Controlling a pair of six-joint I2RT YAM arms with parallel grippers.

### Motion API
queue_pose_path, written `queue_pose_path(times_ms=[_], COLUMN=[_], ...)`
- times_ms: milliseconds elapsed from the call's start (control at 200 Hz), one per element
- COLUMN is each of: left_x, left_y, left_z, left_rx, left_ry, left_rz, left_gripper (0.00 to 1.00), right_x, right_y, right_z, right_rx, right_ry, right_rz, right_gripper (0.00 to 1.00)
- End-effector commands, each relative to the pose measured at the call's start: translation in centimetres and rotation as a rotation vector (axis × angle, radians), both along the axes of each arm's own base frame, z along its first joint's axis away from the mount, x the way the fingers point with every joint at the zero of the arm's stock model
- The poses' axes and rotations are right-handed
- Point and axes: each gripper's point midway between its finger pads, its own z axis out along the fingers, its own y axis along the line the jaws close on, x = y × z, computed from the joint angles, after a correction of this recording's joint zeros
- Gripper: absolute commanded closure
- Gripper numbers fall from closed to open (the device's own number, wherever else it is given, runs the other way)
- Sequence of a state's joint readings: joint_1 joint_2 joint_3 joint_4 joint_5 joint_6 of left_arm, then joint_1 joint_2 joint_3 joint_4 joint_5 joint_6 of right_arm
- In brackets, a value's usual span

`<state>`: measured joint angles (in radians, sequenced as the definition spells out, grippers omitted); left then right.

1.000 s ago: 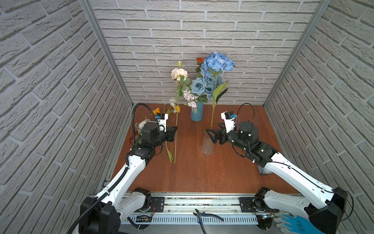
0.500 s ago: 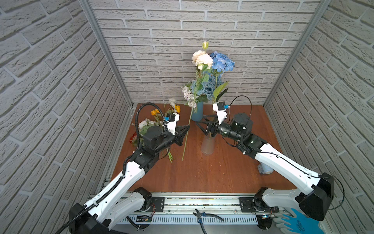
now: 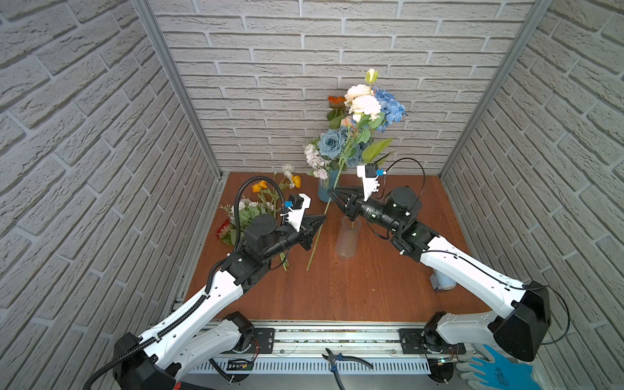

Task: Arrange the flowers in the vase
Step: 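Close the right gripper on the rose stem and raise it while the left releases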

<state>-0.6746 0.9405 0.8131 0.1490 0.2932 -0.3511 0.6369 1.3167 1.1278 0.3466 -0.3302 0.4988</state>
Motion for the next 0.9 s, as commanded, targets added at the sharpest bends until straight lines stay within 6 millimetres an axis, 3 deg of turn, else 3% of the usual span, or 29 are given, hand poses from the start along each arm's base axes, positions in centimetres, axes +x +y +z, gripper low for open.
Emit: queue_pose_path(times_ms=[0, 125, 150, 190, 240, 255, 390, 565, 775, 895], left_x=[-0.4, -0.2, -0.1, 0.1, 0.4, 0.4, 1.4, 3.4, 6.3, 8.0], left_y=[0.2, 0.6, 0.7, 0.9, 1.4, 1.6, 3.6, 7.8, 11.1, 14.1], left_z=[3.3, 3.1, 3.1, 2.9, 2.8, 2.8, 2.2, 0.5, -3.6, -7.6], left_rx=[-0.058, -0.053, -0.052, -0.054, -0.061, -0.062, -0.067, -0.096, -0.128, -0.099], left_ry=[-0.107, -0.106, -0.105, -0.100, -0.098, -0.098, -0.085, -0.024, 0.152, 0.312], left_rz=[0.001, 0.026, 0.036, 0.053, 0.086, 0.097, 0.225, 0.443, 0.571, 0.742], left_gripper=[1.00, 0.98, 0.85, 0.54, 0.07, 0.02, 0.02, 0.02, 0.02, 0.02], right_x=[-0.6, -0.8, -0.8, -0.9, -0.9, -0.9, -1.2, -1.9, -2.9, -3.5], right_y=[0.1, 0.3, 0.4, 0.4, 0.6, 0.7, 0.9, -0.8, -4.6, -7.1], right_z=[2.6, 2.9, 3.1, 3.3, 3.7, 3.8, 5.0, 6.2, 6.9, 8.1], right_rx=[0.063, 0.067, 0.067, 0.066, 0.061, 0.058, 0.028, -0.045, -0.165, -0.221], right_ry=[-0.060, -0.066, -0.069, -0.076, -0.086, -0.087, -0.126, -0.181, -0.211, -0.253], right_rz=[0.025, 0.038, 0.042, 0.047, 0.055, 0.057, 0.073, 0.004, -0.146, -0.249], right_gripper=[0.89, 0.94, 0.94, 0.94, 0.94, 0.94, 0.94, 0.94, 0.94, 0.94])
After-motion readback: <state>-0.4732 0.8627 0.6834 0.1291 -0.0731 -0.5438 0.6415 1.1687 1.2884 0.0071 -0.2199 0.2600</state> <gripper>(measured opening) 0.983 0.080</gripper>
